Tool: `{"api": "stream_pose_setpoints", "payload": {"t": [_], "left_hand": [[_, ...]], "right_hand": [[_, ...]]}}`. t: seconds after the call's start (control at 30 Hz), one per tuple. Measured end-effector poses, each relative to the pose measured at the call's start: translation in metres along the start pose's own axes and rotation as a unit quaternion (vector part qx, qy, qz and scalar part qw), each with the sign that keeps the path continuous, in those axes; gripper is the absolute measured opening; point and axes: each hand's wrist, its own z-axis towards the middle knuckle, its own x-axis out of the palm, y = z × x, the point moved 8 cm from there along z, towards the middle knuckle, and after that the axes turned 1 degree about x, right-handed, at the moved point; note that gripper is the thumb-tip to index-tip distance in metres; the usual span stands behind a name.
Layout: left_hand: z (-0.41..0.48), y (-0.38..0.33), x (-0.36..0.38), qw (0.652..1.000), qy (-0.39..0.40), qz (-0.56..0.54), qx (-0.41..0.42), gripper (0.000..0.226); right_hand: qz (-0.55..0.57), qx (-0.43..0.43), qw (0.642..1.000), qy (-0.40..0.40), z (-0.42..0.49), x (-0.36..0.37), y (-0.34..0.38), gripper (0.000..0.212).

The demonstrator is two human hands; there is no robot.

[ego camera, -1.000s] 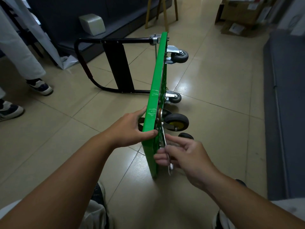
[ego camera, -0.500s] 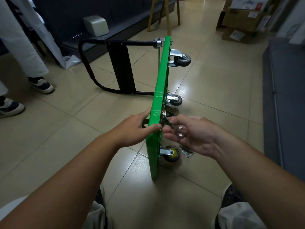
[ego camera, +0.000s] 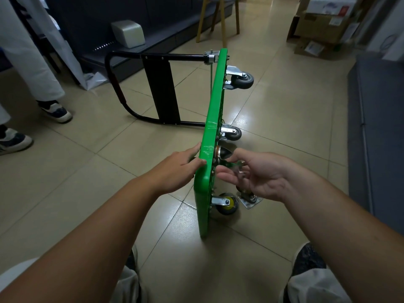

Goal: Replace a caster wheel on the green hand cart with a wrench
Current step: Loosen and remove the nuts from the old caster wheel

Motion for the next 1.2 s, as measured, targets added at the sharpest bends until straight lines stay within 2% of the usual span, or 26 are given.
{"api": "stream_pose_setpoints", "payload": {"t": [0.27,0.47,0.53,0.6,0.7,0.83,0.97,1.03,1.1,1.2], "left_hand": [[0.001,0.0,0.0,1.0,0.007,0.01,0.0,0.072],[-0.001,-0.004,-0.004,1.0,-0.014,0.018,0.011,0.067],[-0.002,-0.004,-0.003,1.0,-0.01,0.013,0.011,0.07],[-0.002,-0.004,-0.003,1.0,-0.009,0.013,0.009,0.078],[-0.003,-0.008,-0.002,0.999,-0.002,0.029,0.015,0.087],[-0.003,-0.005,0.001,0.999,0.014,0.027,0.016,0.108],[-0.002,-0.006,0.0,0.999,0.007,0.025,0.026,0.112],[-0.001,-0.006,0.0,0.999,0.004,0.019,0.029,0.111],[0.0,-0.005,-0.001,0.999,0.002,0.023,0.03,0.11],[0.001,-0.007,-0.001,0.999,-0.002,0.033,0.034,0.11]], "right_hand": [[-0.011,-0.008,1.0,0.023,0.013,0.014,0.01,0.021],[-0.134,-0.079,0.988,-0.013,0.013,0.011,-0.011,0.012],[-0.152,-0.115,0.981,-0.027,0.015,0.004,-0.023,0.019],[-0.173,-0.155,0.972,-0.035,0.02,-0.004,-0.034,0.035],[-0.222,-0.216,0.95,-0.033,0.031,-0.016,-0.048,0.053],[-0.329,-0.31,0.889,-0.065,0.044,-0.033,-0.053,0.063],[-0.385,-0.348,0.85,-0.085,0.041,-0.041,-0.053,0.068],[-0.38,-0.331,0.86,-0.075,0.033,-0.044,-0.056,0.063],[-0.328,-0.285,0.899,-0.058,0.025,-0.047,-0.061,0.055],[-0.184,-0.205,0.96,-0.053,0.014,-0.05,-0.06,0.034]]}}
